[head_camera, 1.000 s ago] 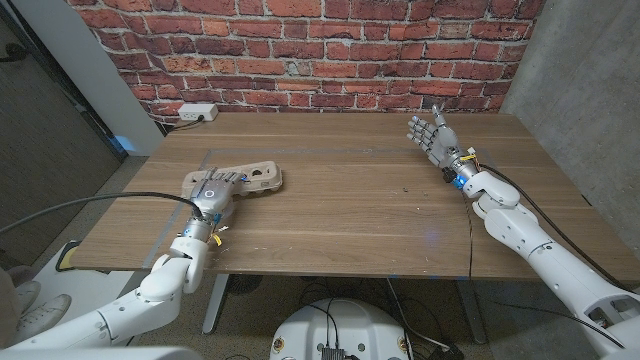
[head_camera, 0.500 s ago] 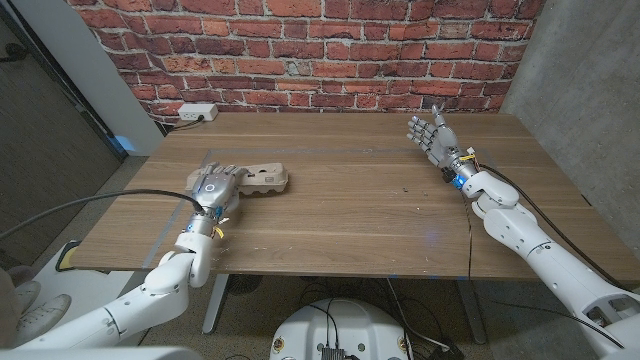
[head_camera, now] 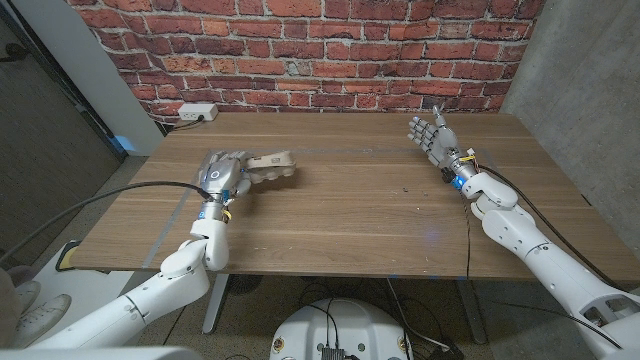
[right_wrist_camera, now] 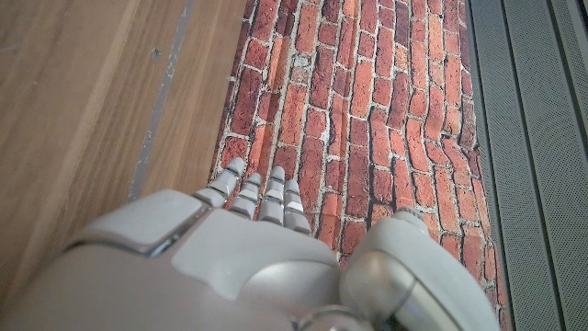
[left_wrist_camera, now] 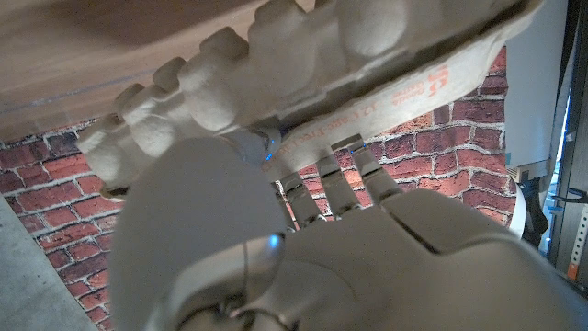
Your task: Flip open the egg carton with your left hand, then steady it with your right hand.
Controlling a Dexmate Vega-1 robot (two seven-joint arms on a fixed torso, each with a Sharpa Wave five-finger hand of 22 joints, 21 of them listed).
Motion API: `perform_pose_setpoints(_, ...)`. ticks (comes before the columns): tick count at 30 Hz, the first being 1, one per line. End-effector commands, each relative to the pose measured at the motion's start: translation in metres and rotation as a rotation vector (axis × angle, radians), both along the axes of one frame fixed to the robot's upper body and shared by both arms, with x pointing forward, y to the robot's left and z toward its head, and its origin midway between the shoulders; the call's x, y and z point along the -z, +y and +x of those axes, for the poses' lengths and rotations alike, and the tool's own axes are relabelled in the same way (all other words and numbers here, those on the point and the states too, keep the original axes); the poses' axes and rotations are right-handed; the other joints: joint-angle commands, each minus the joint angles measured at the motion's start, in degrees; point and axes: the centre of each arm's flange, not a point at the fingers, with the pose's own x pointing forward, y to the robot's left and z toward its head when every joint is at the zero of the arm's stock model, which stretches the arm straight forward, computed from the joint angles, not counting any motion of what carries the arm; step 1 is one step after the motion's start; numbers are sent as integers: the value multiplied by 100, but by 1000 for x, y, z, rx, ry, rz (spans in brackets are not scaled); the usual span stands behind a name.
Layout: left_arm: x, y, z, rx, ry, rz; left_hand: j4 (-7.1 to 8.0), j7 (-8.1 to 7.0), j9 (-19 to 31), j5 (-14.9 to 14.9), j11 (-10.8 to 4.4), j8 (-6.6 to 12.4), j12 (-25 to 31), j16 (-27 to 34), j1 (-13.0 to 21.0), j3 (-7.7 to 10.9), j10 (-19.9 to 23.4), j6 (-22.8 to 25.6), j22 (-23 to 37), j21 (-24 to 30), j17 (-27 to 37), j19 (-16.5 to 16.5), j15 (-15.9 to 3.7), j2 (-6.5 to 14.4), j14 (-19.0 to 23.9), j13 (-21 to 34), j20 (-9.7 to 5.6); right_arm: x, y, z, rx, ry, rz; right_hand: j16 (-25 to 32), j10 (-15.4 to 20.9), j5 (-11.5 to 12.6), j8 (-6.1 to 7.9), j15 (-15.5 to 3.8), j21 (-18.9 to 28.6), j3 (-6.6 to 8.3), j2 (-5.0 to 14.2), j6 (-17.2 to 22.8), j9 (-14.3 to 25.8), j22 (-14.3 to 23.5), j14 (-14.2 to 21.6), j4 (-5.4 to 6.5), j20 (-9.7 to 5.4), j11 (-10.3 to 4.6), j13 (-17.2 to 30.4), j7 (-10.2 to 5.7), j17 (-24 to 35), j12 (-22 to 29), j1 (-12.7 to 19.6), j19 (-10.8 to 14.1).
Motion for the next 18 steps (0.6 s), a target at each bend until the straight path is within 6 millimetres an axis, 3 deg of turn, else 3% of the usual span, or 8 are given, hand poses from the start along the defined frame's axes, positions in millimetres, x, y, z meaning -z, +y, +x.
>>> perform_pose_setpoints(1,-30,-39,21,196,-38,-185,-9,-31,3,24,135,25,24,-32,-338,52,298,82,10,60,15,0,-906,359,82,3,19,6,-9,-1,32,-11,16,23,-26,-3,32,-4,-9,-12,71,7,16,27,-38,-18,7,13,17,-14,13,11,16,46)
perform_pose_setpoints(13,-48,-71,34,251,-62,-262,-46,-19,-12,20,135,52,88,-90,-383,87,331,136,-2,87,27,-4,-905,355,147,23,38,13,-11,-3,39,-9,-12,19,-6,-2,35,2,-48,0,73,3,16,28,-44,-49,21,13,17,-19,6,22,57,45)
perform_pose_setpoints(18,-47,-81,39,265,-44,-275,-60,-11,-17,17,134,61,110,-110,-391,101,347,157,-7,95,32,-9,-908,355,168,26,40,15,-10,-6,49,-1,-65,19,-7,3,41,31,-91,61,111,-13,16,25,-43,-132,37,42,18,-26,0,25,197,58)
